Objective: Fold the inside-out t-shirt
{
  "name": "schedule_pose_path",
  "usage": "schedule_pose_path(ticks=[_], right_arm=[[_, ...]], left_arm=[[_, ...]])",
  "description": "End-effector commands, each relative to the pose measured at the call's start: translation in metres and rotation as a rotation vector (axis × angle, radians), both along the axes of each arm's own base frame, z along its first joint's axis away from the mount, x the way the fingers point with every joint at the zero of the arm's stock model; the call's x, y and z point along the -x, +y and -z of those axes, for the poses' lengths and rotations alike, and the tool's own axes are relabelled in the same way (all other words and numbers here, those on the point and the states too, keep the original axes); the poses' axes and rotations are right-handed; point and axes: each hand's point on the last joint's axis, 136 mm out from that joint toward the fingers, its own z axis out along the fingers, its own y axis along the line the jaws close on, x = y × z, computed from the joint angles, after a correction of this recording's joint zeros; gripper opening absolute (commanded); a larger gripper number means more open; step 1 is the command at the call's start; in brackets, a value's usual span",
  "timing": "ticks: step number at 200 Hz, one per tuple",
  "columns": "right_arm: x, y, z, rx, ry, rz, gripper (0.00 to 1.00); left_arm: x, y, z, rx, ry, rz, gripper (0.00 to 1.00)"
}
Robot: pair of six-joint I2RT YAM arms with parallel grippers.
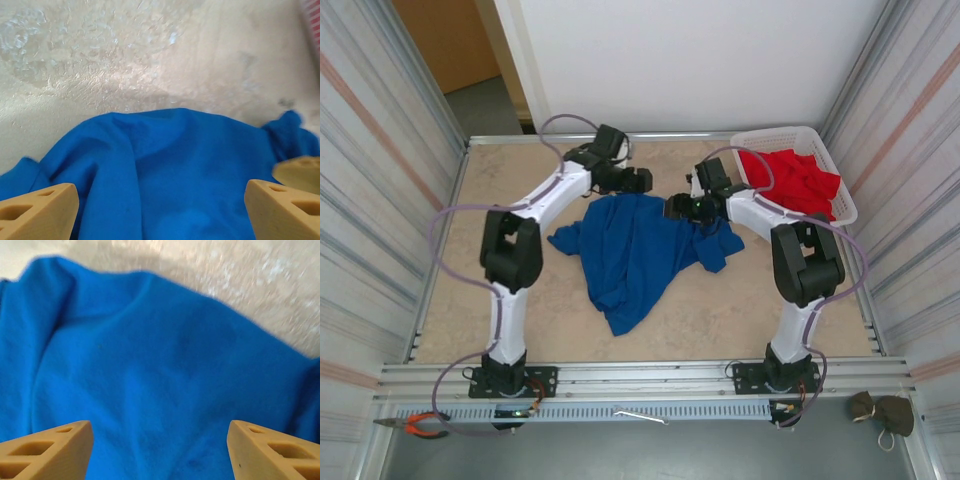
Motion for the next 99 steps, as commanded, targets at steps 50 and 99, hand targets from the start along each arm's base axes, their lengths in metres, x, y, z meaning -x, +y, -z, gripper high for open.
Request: schedule_pose_path(ticks=[50, 99], right_arm=[[0.043, -0.005, 0.05, 0.016, 0.102, 0.071, 0.14], [0.014, -0.02, -0.023, -0.118, -0.035, 0.116, 0.0]], left_arm=[[0.009, 0.038, 0.078, -0.289, 0.196, -0.018, 0.23], [-0.043, 0.025, -0.014, -0.117, -0.029, -0.038, 0.0]])
